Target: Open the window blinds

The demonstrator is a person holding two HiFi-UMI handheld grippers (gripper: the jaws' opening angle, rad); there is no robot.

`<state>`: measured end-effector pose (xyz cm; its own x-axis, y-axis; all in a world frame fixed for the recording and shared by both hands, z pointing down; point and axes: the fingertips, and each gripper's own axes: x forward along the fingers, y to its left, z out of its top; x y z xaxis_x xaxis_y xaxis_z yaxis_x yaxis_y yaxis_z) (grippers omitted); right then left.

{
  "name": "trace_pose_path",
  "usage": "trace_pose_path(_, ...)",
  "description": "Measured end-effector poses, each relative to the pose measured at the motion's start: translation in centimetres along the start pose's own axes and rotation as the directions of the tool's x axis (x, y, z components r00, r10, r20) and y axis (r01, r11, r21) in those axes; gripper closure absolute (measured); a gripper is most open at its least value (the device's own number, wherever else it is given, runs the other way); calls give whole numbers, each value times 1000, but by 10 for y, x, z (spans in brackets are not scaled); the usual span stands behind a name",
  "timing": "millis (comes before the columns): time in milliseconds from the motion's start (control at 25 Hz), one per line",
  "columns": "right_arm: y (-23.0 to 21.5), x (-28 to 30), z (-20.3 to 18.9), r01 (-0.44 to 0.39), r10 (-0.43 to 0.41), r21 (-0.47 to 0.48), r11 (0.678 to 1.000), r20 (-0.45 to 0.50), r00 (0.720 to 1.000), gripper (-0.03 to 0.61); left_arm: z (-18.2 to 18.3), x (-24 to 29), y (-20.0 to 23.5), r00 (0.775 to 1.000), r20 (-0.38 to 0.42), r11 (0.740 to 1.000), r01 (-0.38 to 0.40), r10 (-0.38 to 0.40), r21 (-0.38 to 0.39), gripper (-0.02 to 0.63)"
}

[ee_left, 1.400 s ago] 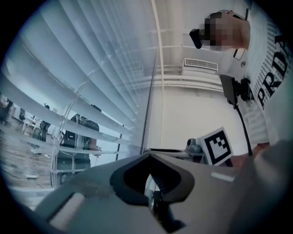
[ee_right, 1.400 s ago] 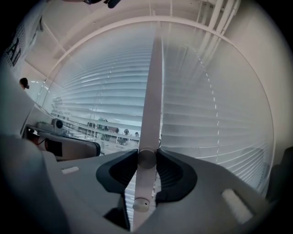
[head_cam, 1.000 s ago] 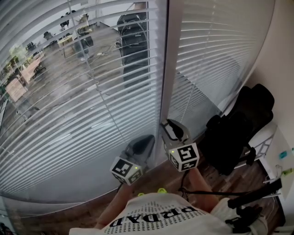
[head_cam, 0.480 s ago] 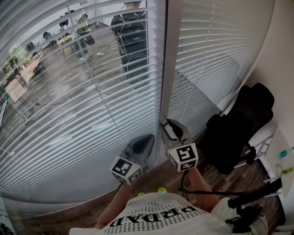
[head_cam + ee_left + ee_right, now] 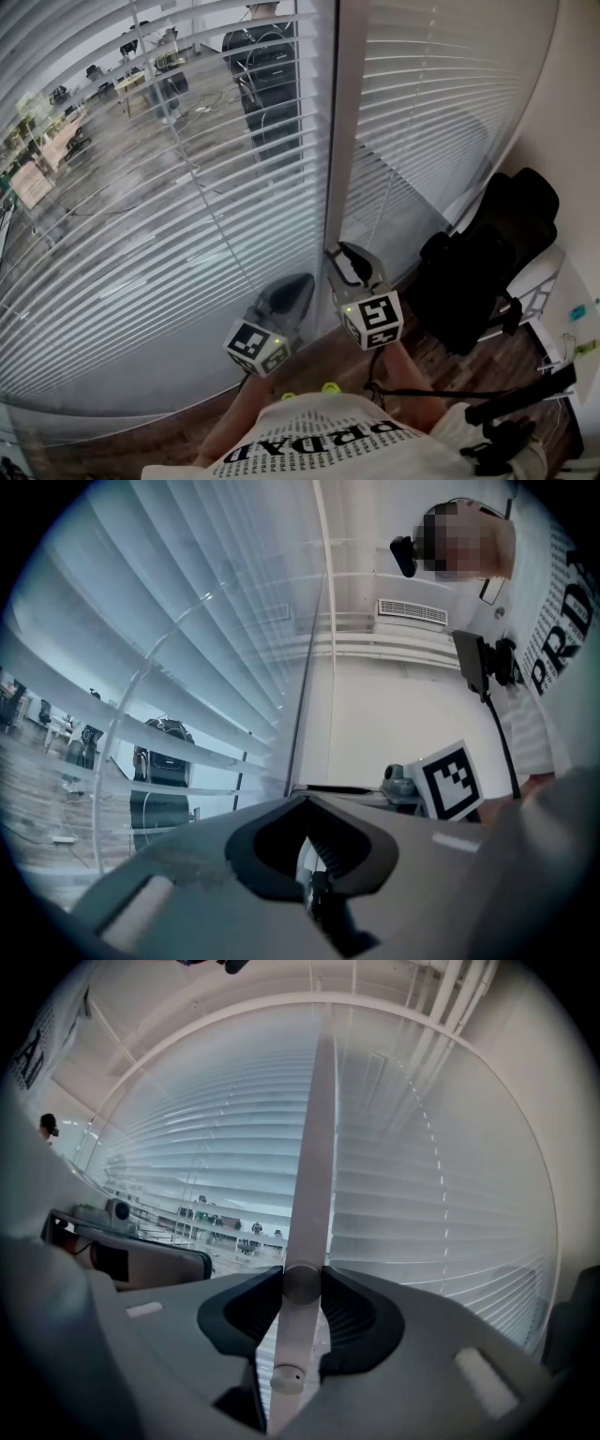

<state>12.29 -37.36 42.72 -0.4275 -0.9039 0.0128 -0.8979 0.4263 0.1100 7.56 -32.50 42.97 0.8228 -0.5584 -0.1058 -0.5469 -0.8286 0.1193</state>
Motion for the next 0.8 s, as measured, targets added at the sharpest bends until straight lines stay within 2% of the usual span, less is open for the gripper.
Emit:
trace_pose_path(400,2,-2,-13,4,-4,-14,1000,3,1000,448,-15,-3,0,1000,1,1000,4,-4,-3,621)
trace_pose_path(800,10,5,6,-33,33,-11,999,-5,999,448,-4,-3,-1,1000,3,1000,-1,1,-9,621)
